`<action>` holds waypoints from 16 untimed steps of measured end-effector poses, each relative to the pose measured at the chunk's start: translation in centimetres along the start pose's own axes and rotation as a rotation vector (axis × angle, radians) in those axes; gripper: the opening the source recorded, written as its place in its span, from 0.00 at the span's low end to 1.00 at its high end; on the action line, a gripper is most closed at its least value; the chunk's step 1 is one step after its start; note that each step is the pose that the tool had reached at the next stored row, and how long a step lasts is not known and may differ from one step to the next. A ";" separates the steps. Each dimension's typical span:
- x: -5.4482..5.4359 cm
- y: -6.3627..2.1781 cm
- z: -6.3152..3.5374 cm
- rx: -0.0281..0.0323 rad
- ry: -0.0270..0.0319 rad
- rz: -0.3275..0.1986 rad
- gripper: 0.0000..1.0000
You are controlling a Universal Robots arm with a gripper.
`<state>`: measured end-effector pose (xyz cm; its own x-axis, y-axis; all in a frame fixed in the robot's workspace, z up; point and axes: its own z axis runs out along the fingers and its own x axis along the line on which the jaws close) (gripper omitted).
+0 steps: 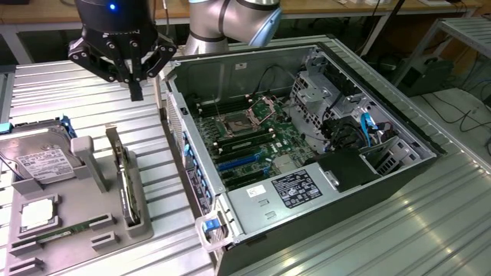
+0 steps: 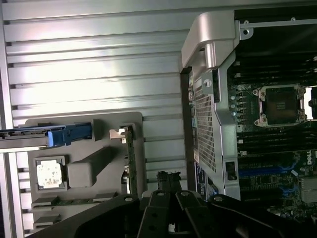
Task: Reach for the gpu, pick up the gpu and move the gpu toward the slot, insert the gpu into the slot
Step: 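Reach for the gpu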
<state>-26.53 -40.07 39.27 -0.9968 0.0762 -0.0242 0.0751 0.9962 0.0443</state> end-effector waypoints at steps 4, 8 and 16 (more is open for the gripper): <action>0.3 -0.03 -0.01 0.0000 0.0002 0.000 0.11; 0.9 -0.08 -0.02 0.0000 0.0003 0.000 0.11; 1.7 -0.17 -0.05 0.0000 0.0007 0.000 0.11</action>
<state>-28.26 -40.11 39.27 -0.9968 0.0762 -0.0236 0.0751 0.9962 0.0442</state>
